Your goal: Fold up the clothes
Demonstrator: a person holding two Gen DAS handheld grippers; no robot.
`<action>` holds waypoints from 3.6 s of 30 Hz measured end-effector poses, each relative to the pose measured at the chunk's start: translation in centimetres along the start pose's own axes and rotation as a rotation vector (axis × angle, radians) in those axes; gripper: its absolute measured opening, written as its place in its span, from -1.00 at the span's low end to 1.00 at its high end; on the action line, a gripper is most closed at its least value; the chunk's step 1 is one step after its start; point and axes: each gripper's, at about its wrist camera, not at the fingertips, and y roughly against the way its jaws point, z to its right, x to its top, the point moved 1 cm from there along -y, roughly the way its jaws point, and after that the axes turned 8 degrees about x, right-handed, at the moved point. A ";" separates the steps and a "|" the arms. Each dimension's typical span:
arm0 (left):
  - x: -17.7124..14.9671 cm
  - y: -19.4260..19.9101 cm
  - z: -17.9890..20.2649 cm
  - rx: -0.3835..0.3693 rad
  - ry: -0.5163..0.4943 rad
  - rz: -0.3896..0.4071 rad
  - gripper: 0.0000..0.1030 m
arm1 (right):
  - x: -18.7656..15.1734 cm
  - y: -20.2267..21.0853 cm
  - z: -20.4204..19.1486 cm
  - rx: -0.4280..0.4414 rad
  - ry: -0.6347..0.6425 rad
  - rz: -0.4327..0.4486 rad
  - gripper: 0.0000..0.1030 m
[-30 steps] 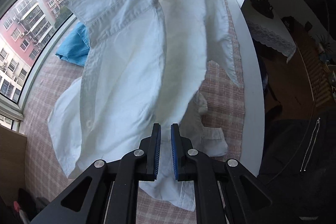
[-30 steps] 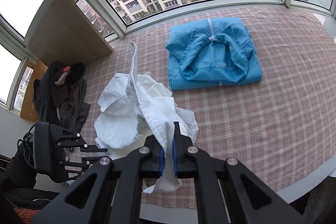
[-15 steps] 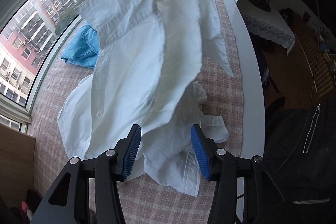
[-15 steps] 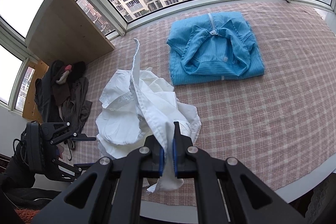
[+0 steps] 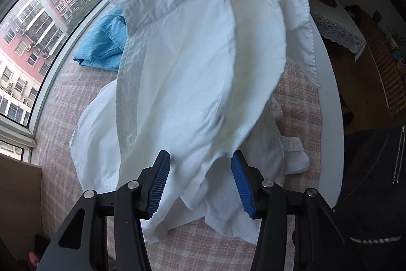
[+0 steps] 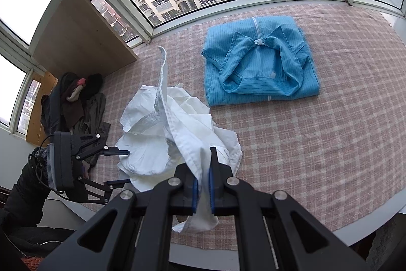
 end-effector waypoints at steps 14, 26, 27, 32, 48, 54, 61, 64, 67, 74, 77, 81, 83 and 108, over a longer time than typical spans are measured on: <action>2.3 -1.4 -2.5 0.016 0.003 0.016 -0.06 | 0.7 -0.7 -0.7 -0.022 0.025 -0.025 -0.88; 2.2 -3.5 -1.8 0.030 0.082 -0.027 -0.59 | 0.5 -1.6 -0.4 -0.075 0.031 -0.035 -0.88; 2.4 -3.4 -1.8 0.044 0.108 -0.020 -0.66 | 0.4 -1.6 -0.3 -0.087 0.033 -0.033 -0.88; 2.9 -2.2 -2.3 0.080 0.231 0.008 -0.93 | -0.1 -2.3 -0.1 -0.188 0.066 -0.031 -0.88; 1.4 2.2 -7.5 0.182 0.366 0.086 -0.97 | 0.8 -1.6 -3.3 -0.318 0.171 0.041 -0.88; 0.3 7.6 -9.6 0.288 0.398 0.148 -0.97 | 2.5 1.1 -8.0 -0.305 0.257 0.124 -0.88; -0.6 13.4 -11.2 0.408 0.420 0.201 -0.98 | 3.7 4.5 -14.3 -0.283 0.371 0.221 -0.88; -0.8 15.7 -11.9 0.452 0.435 0.220 -0.98 | 4.2 6.2 -16.7 -0.279 0.419 0.262 -0.88; -1.0 18.0 -12.6 0.496 0.449 0.239 -0.98 | 4.9 8.1 -18.8 -0.277 0.464 0.306 -0.88; -0.2 24.9 -14.5 0.613 0.454 0.281 -0.98 | 7.5 15.5 -24.0 -0.179 0.495 0.471 -0.89; 0.7 28.5 -15.3 0.669 0.443 0.299 -0.98 | 8.5 19.4 -25.6 -0.080 0.465 0.530 -0.90; 1.9 33.3 -15.4 0.733 0.410 0.319 -0.98 | 9.0 23.9 -27.1 -0.033 0.447 0.599 -0.90; 2.4 35.2 -15.2 0.759 0.399 0.323 -0.98 | 9.0 25.8 -28.0 -0.022 0.446 0.624 -0.90; -0.2 39.6 -8.1 0.631 0.276 0.424 -0.93 | 7.0 33.2 -33.9 -0.006 0.526 0.763 -0.90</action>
